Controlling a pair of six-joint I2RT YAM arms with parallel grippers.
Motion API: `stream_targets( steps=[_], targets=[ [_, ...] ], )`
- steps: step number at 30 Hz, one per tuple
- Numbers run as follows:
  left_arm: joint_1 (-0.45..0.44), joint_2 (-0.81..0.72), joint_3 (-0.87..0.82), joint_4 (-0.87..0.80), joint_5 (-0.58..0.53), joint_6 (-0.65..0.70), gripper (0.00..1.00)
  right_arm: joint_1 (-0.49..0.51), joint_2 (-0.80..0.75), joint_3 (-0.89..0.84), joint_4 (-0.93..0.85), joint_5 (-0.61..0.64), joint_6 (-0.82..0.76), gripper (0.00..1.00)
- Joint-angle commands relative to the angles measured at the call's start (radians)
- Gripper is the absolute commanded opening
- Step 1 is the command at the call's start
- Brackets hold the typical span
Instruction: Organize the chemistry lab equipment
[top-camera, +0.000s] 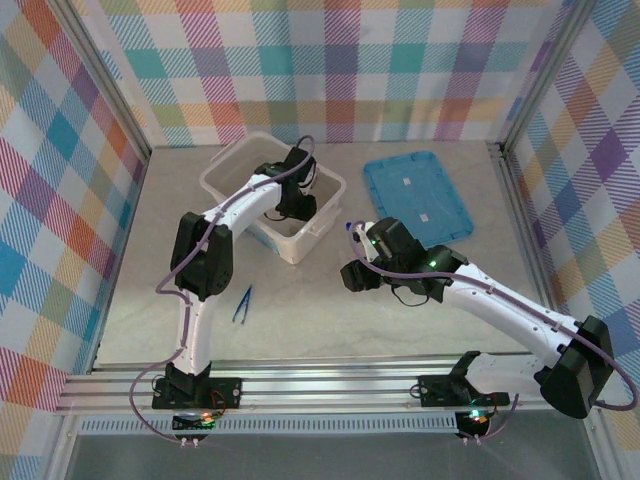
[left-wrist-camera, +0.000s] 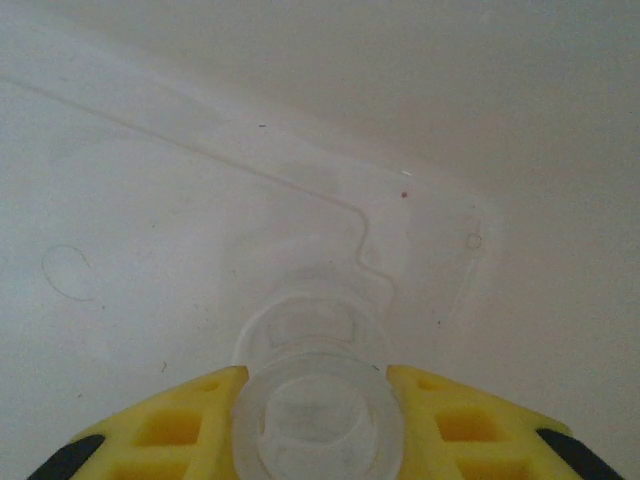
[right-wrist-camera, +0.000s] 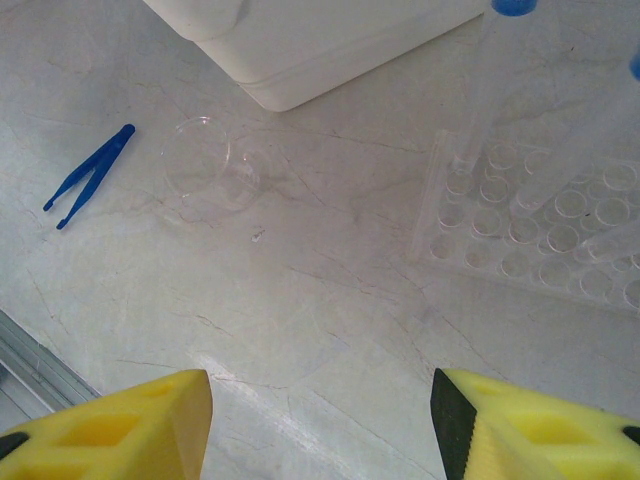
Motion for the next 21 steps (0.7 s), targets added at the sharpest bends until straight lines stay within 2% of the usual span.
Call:
stream_targets(
  steps=[1,13,21],
  targets=[
    [-0.009,0.02,0.016,-0.025,0.02,0.016,0.25,-0.005,-0.012,-0.005,0.005,-0.012,0.016,0.61],
    [-0.015,0.029,0.03,-0.036,0.028,0.021,0.35,-0.005,-0.02,-0.009,0.003,-0.01,0.019,0.61],
    [-0.013,-0.003,0.028,-0.031,0.016,0.01,0.51,-0.004,-0.02,-0.005,0.003,-0.014,0.021,0.61]
  ],
)
